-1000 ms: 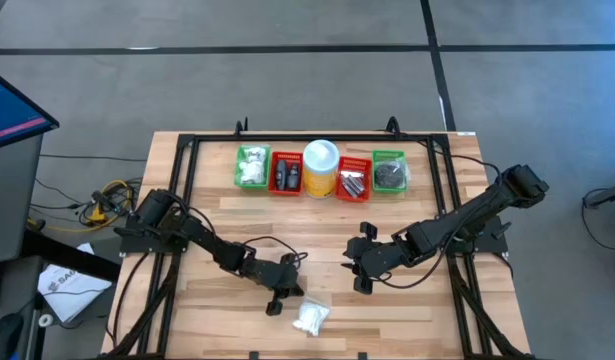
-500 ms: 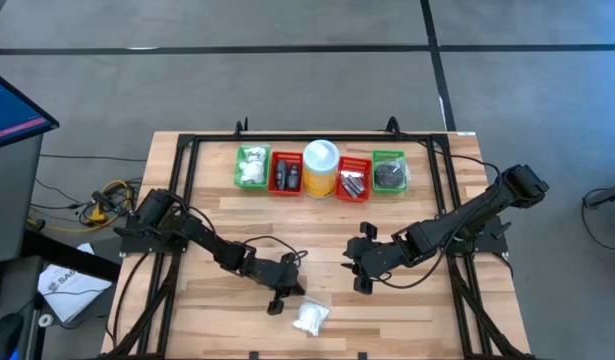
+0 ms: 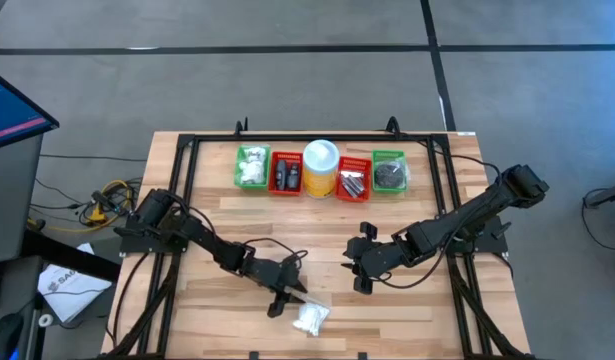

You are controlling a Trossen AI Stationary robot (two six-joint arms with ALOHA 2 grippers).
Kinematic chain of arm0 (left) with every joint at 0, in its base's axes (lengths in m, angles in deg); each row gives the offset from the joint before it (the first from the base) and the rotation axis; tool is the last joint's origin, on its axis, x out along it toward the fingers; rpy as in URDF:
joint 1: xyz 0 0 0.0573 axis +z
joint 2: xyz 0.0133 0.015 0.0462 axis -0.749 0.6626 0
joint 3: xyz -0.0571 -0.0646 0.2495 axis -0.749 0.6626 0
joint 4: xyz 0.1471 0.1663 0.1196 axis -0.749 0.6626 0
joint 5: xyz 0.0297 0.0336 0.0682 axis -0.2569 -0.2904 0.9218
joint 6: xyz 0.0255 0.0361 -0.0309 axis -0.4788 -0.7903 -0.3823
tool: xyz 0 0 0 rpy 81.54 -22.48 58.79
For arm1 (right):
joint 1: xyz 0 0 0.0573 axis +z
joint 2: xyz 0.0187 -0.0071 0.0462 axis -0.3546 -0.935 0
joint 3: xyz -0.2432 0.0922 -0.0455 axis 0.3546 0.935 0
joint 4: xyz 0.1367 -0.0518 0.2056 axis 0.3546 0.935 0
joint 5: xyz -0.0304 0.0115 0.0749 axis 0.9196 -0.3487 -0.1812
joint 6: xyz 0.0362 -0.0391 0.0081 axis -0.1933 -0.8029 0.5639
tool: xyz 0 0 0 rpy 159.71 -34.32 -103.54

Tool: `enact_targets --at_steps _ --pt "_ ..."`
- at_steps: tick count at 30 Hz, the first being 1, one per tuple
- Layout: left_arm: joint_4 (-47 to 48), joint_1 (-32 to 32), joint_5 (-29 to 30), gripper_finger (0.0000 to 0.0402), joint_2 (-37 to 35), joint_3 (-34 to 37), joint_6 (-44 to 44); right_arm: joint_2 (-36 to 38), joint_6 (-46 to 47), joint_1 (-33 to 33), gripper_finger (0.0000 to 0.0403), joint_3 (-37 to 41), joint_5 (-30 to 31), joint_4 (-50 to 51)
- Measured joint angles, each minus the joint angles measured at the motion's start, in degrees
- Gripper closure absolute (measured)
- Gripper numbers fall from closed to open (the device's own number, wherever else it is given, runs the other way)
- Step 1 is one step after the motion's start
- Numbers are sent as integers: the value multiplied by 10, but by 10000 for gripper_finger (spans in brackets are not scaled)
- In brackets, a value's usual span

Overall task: Pick & Place Travel size toiletries
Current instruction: Put the white cotton pack into the left green bin

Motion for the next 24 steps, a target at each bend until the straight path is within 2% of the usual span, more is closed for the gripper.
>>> enact_targets --at_steps 7,24 --pt "-2 -1 4 226 11 -1 3 0 0 0 275 0 0 0" --pt "-10 -8 18 231 12 0 8 0 0 0 275 0 0 -6"
